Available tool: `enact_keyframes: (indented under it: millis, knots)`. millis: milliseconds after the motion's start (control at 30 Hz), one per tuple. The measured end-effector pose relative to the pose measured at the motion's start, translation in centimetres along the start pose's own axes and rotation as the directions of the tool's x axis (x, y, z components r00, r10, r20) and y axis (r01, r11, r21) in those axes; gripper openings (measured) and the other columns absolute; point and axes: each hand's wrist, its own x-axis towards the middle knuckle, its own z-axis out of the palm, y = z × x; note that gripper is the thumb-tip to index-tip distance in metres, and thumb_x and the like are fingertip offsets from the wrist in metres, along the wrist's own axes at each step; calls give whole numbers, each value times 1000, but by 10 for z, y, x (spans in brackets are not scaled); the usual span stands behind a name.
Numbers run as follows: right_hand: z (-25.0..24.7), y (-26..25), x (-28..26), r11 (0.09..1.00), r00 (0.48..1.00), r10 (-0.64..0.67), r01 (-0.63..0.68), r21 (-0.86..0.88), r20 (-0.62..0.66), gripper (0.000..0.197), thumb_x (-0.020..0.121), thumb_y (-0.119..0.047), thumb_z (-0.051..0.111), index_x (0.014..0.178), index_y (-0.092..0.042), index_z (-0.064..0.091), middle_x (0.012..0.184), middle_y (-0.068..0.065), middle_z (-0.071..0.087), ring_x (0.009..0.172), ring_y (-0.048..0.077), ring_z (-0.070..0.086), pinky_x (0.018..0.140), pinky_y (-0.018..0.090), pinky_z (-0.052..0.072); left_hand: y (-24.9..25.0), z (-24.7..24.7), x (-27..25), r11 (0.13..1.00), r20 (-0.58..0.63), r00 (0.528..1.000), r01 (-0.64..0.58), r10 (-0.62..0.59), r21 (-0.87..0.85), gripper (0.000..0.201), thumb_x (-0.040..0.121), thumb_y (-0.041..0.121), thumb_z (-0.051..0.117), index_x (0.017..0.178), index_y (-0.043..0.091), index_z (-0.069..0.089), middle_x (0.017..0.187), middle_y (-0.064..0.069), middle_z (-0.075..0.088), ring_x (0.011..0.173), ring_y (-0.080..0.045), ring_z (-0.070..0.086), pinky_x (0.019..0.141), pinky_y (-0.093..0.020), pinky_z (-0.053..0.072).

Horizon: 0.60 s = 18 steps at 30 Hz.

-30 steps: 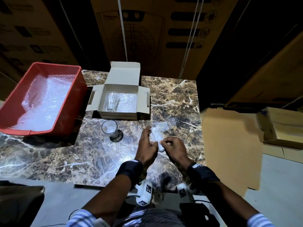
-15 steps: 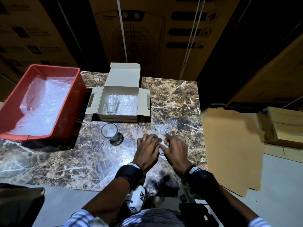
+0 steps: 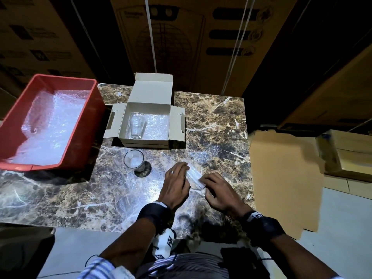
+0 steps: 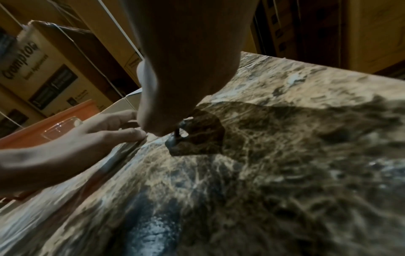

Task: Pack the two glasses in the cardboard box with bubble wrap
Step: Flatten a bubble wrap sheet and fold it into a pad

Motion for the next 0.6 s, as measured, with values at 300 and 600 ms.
enact_keyframes:
  millis: [300,600]
  knots:
    - [-7,-7,4,998,998,-50,49,-25,-41,22,100,-19,62,119,-14,72,118,-1,62,108,17,54,87,33,50,-4,-4,-3,992,57,998,-44,37,121,45,91,41,55,132,24,53,153,1,44,154,-32,17,119,-49,19]
    - [-18,-40,6,999,996,-38,41,31,-83,8,103,-22,53,106,-18,59,109,-7,56,100,13,49,82,36,49,3,-8,-7,991,74,997,45,-36,-124,30,97,42,56,122,27,59,146,12,54,158,-16,9,120,-40,10]
